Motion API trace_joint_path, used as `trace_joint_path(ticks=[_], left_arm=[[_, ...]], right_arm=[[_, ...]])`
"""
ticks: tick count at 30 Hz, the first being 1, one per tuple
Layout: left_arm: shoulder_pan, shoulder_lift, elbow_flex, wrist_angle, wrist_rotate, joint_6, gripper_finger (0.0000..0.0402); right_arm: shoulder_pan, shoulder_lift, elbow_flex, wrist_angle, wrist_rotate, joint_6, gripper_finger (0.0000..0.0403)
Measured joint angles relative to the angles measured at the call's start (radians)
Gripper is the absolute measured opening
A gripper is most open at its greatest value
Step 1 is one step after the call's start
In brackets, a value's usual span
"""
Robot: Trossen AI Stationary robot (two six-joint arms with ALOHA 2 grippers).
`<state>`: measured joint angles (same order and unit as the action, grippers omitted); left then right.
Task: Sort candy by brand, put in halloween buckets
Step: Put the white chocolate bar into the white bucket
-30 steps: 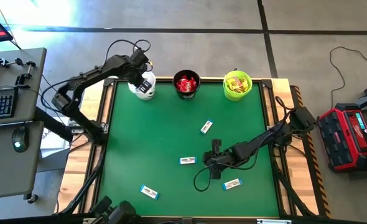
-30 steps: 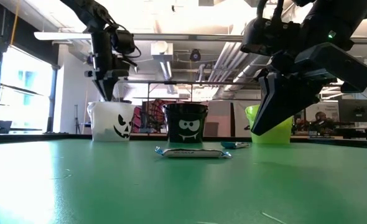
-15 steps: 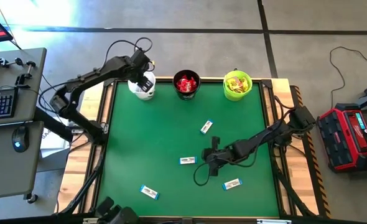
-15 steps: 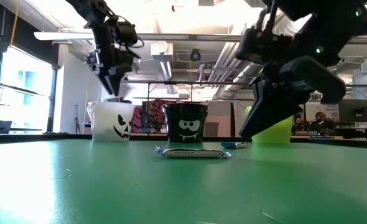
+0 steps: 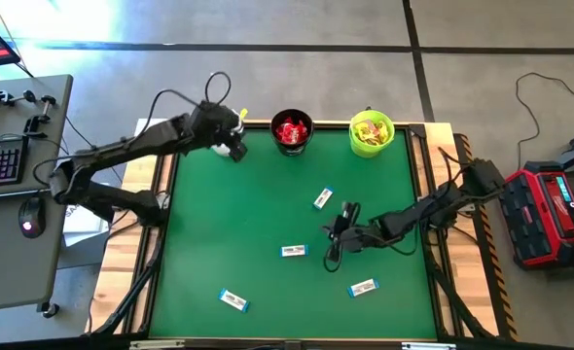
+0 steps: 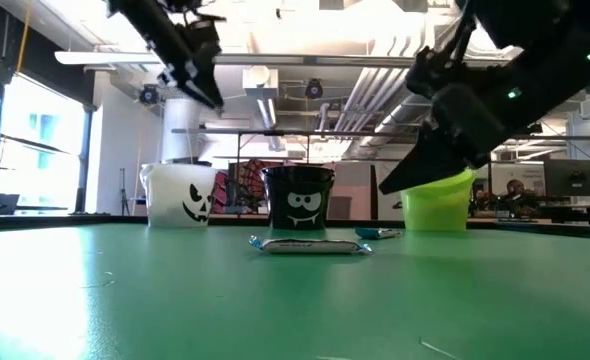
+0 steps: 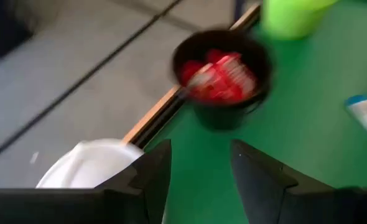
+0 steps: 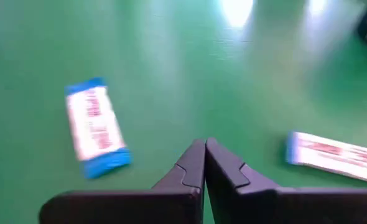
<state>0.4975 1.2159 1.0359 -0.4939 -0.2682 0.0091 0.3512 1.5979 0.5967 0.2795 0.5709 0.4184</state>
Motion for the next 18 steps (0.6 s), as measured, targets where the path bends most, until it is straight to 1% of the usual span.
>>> trace_joint_path(ticks=[2, 4, 9, 12, 15, 18], left_arm=[[-0.059, -0.035, -0.030, 0.052, -0.001, 0.013, 0.0157], [-0.116, -0.067, -0.069, 0.107, 0.000, 0.053, 0.0157], [-0.226, -0.123, -0.171, 0.238, -0.004, 0.130, 0.0156], [-0.281, -0.146, -0.222, 0.298, -0.004, 0.134, 0.0156], [-0.327, -0.156, -0.259, 0.335, -0.004, 0.121, 0.0156], [-0.364, -0.156, -0.272, 0.334, -0.004, 0.101, 0.0156]], right_arm=[[-0.027, 0.000, 0.015, -0.055, 0.002, -0.011, 0.0007], [-0.054, 0.012, 0.042, -0.115, 0.001, -0.043, 0.0024], [-0.107, 0.057, 0.097, -0.206, 0.005, -0.155, 0.0097], [-0.130, 0.076, 0.116, -0.228, 0.021, -0.215, 0.0127], [-0.144, 0.097, 0.129, -0.240, 0.029, -0.270, 0.0133], [-0.154, 0.118, 0.142, -0.239, 0.023, -0.326, 0.0122]])
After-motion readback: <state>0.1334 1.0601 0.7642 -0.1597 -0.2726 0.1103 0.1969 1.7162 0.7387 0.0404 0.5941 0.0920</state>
